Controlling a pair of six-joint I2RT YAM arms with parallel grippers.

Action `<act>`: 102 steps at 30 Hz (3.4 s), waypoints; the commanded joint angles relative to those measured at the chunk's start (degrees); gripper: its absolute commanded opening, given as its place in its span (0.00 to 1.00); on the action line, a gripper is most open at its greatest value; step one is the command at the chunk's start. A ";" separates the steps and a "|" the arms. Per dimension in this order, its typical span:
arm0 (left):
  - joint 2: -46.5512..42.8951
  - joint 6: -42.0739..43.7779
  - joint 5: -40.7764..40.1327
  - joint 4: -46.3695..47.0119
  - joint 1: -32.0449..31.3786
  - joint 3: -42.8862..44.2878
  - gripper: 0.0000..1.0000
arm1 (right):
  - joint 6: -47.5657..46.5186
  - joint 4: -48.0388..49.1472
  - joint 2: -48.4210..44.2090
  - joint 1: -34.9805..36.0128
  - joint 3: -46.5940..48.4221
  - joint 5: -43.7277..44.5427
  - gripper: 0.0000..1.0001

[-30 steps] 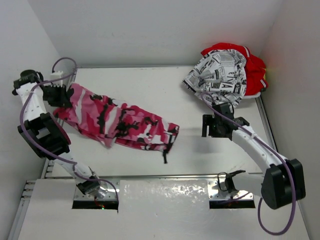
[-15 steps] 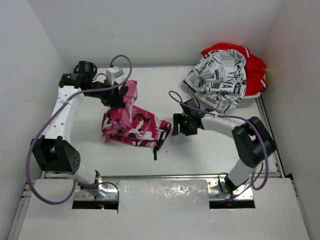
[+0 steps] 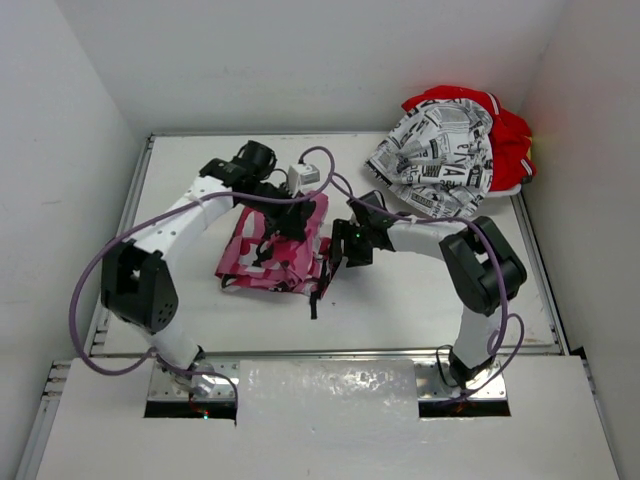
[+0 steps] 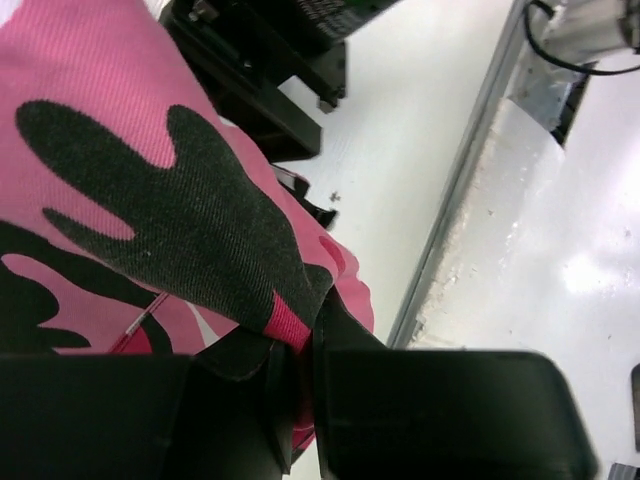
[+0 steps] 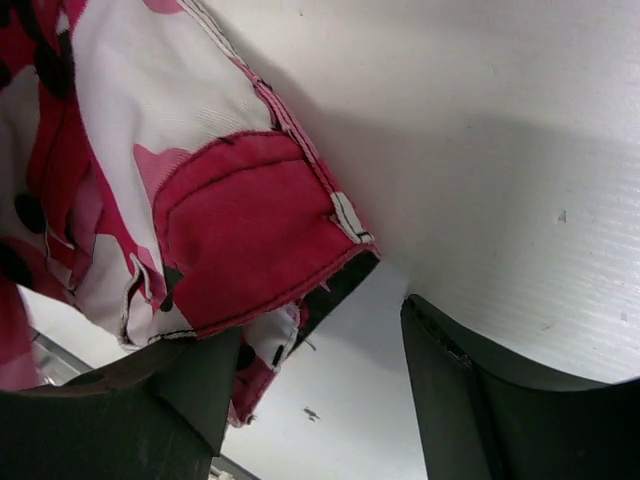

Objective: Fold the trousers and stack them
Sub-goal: Fold the trousers, then neatly place the folded trousers to the corner

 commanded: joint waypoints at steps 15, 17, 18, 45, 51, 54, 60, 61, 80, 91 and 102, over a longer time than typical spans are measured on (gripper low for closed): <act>2.11 8.36 -6.60 -2.70 -2.30 8.58 1.00 | -9.33 -20.91 -21.06 -14.66 3.52 22.49 0.69; 0.79 8.18 -6.09 -1.82 3.48 8.06 1.00 | -10.48 -19.35 -25.19 -13.96 2.83 24.96 0.68; 0.09 8.27 -5.73 -1.99 5.35 8.14 1.00 | -11.35 -17.33 -26.94 -11.60 2.12 25.14 0.67; 11.50 -0.18 -19.00 18.75 22.33 -19.01 1.00 | -11.98 -5.45 -17.29 2.67 -10.88 9.15 0.51; 18.10 5.01 -12.15 9.97 26.88 -15.76 0.00 | -15.49 -8.59 -18.78 1.25 -8.09 10.98 0.57; 15.74 9.30 -13.11 5.94 33.91 -15.76 0.00 | -17.60 -10.01 -21.76 0.73 -7.90 12.83 0.59; 13.88 20.11 -17.94 -2.33 51.22 -13.22 0.00 | -18.04 -9.75 -24.41 0.11 -10.36 12.92 0.59; 14.14 23.00 -18.47 -2.95 52.98 -11.91 0.00 | -18.04 -9.49 -24.41 0.11 -10.54 12.84 0.59; 17.32 25.95 -25.06 -12.70 64.69 10.85 1.00 | -24.45 -14.40 -24.67 -3.66 -2.63 12.83 0.72; -5.76 13.55 -30.49 -4.58 69.26 3.78 1.00 | -22.53 -21.26 -32.23 -21.92 -7.19 16.25 0.99; -19.42 6.51 -42.03 7.67 69.17 -19.18 1.00 | -21.64 -21.62 -34.87 -24.15 -12.91 24.17 0.99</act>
